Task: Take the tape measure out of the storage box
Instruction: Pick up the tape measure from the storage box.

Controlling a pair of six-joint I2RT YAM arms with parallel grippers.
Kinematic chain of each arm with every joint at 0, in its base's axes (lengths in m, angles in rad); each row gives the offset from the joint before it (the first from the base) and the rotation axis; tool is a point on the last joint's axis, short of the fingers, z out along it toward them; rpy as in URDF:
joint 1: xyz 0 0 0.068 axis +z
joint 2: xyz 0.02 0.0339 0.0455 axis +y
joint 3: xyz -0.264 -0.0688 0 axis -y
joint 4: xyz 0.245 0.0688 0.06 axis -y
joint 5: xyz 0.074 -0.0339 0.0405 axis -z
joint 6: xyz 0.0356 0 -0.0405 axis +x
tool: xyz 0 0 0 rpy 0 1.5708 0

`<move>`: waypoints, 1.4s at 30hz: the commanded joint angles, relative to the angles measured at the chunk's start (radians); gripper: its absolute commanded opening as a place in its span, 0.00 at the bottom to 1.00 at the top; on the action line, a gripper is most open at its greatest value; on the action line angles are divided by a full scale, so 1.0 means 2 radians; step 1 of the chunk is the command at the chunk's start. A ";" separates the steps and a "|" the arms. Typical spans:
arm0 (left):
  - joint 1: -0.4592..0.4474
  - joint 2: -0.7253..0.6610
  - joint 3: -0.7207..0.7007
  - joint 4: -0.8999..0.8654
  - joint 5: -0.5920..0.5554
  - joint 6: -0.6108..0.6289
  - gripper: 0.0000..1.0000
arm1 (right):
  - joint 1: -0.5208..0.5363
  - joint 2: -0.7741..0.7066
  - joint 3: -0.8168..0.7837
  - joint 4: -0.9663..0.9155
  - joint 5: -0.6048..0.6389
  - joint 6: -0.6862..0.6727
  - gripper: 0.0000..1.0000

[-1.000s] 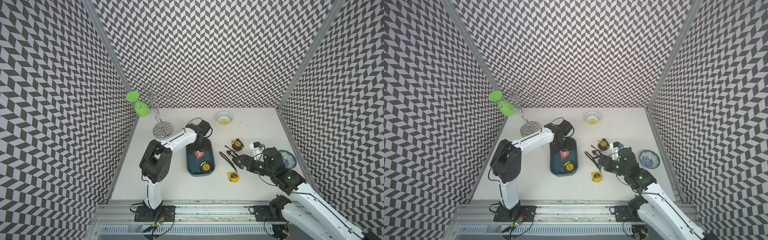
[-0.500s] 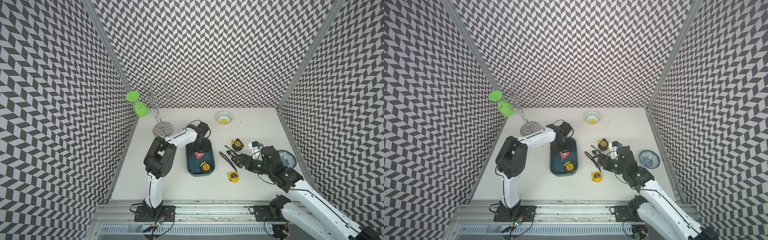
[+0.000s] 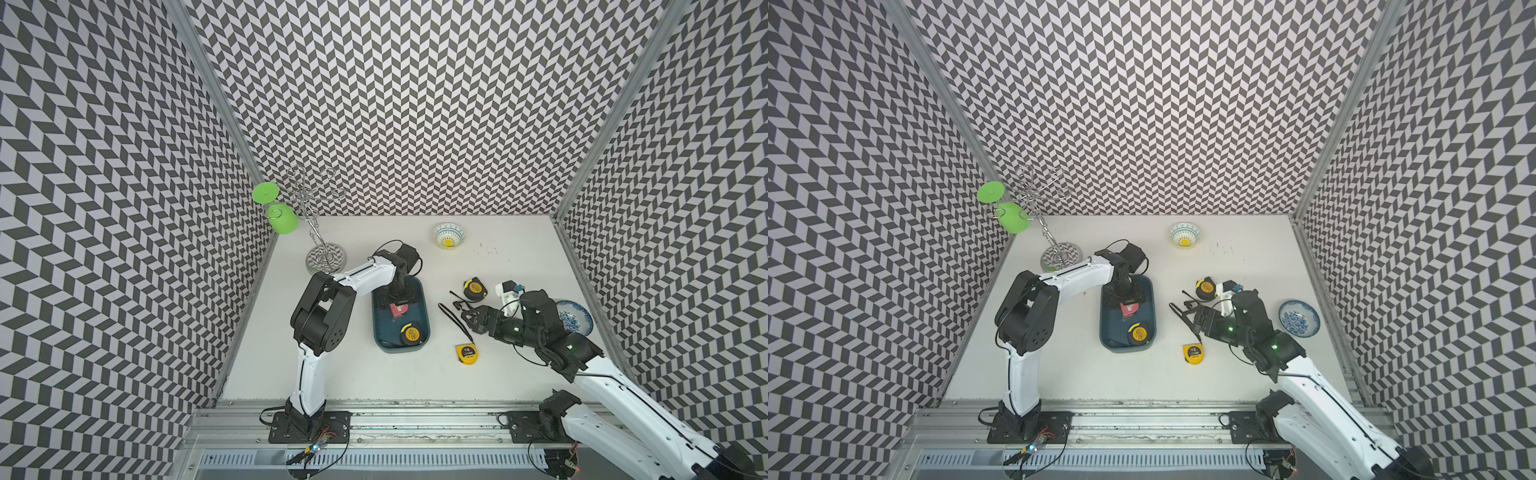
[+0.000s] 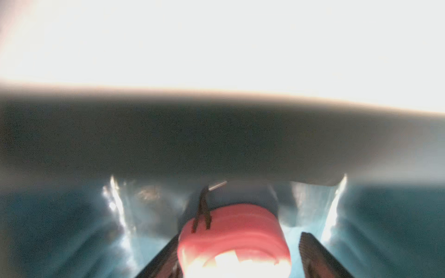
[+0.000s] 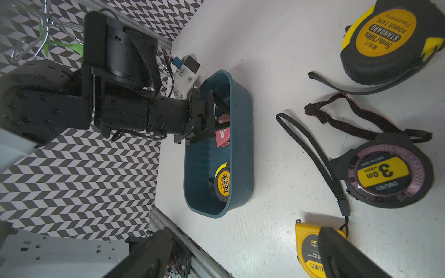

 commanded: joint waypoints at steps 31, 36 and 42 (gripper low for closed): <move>-0.001 -0.102 0.064 -0.055 0.022 -0.043 0.00 | -0.004 0.020 -0.020 0.119 -0.033 0.019 1.00; -0.002 -0.123 0.102 -0.075 0.030 -0.051 0.00 | -0.003 0.039 -0.015 0.154 -0.047 0.022 1.00; -0.002 -0.145 0.131 -0.081 0.053 -0.069 0.00 | 0.006 0.086 0.008 0.203 -0.063 0.020 1.00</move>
